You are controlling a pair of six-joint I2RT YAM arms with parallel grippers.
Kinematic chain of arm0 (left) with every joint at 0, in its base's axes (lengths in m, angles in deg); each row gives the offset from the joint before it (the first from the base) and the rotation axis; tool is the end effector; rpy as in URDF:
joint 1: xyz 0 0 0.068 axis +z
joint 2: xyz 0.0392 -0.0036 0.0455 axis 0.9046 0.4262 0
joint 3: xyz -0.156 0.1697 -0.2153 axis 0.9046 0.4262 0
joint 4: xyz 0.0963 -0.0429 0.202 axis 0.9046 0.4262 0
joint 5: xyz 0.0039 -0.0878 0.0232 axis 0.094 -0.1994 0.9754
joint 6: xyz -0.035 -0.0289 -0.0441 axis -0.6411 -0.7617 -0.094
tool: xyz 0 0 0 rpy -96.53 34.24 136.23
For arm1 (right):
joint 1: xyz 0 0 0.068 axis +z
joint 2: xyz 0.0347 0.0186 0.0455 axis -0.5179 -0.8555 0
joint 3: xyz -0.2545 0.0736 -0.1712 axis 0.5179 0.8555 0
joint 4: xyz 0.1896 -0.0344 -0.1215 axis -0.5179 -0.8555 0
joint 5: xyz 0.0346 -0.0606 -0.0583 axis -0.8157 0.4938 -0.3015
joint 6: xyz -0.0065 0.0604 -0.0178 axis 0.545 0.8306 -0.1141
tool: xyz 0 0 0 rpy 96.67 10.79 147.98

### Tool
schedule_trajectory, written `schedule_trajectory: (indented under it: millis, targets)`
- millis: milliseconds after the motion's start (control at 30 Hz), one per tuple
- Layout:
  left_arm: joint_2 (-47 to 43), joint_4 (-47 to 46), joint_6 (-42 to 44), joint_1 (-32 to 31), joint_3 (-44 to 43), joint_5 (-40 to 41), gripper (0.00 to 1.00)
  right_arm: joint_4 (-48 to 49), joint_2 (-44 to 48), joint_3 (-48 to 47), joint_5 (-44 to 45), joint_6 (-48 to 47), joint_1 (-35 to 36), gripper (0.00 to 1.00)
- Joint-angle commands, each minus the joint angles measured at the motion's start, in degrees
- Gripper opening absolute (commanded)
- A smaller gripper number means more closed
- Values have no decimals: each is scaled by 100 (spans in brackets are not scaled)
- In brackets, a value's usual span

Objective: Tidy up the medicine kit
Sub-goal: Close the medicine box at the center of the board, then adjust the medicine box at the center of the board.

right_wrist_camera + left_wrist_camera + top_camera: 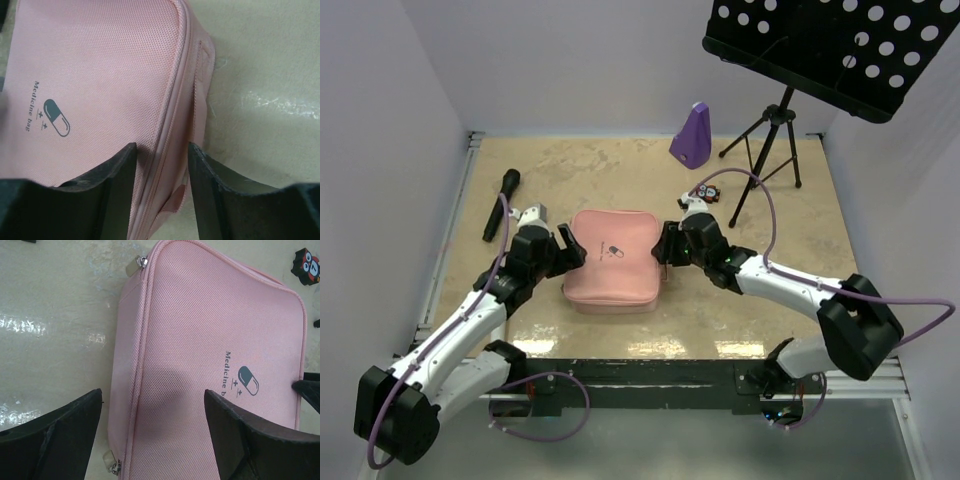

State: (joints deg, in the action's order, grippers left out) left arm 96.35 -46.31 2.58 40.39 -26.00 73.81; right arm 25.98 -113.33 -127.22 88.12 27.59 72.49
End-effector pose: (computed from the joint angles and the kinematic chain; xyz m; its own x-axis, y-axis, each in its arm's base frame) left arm 0.1353 -0.0529 0.2756 -0.6027 -0.4446 -0.6626 -0.1414 0.8767 -0.4597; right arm 0.2067 0.1758 0.2756 -0.6741 0.1568 -0.7218 -0.2685 0.8583 0.4373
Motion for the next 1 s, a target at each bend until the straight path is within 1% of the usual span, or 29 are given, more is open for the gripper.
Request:
schedule_trajectory:
  millis: [0,133,233,333,400,467,600,667,833,967]
  targets:
    - [147,-652,-74,39,159,-402,84,504,-194,13,-463,-20,-244,43]
    - [323,-898,-74,39,246,-622,81,609,-537,-83,-648,-29,-491,32]
    - [341,-1100,-82,39,308,-719,79,627,-722,-259,-684,-64,-649,26]
    - [349,-1285,-91,39,370,-877,77,557,-932,-513,-649,-117,-833,23]
    - [349,-1355,-100,39,379,-877,76,487,-1090,-759,-579,-126,-913,23]
    - [358,-1417,-100,39,396,-1053,75,443,-1214,-961,-517,-152,-974,24]
    - [358,-1461,-100,39,431,-1088,75,355,-1530,-1304,-517,-213,-1019,29]
    - [288,-1418,-100,39,440,-1001,74,320,-1662,-1427,-517,-231,-1054,30]
    - [-247,-1128,14,39,484,-518,78,232,-1794,-1595,-403,-284,-1106,31]
    - [-923,-890,-47,56,817,-262,82,223,-1952,-1762,-464,-328,-1238,31]
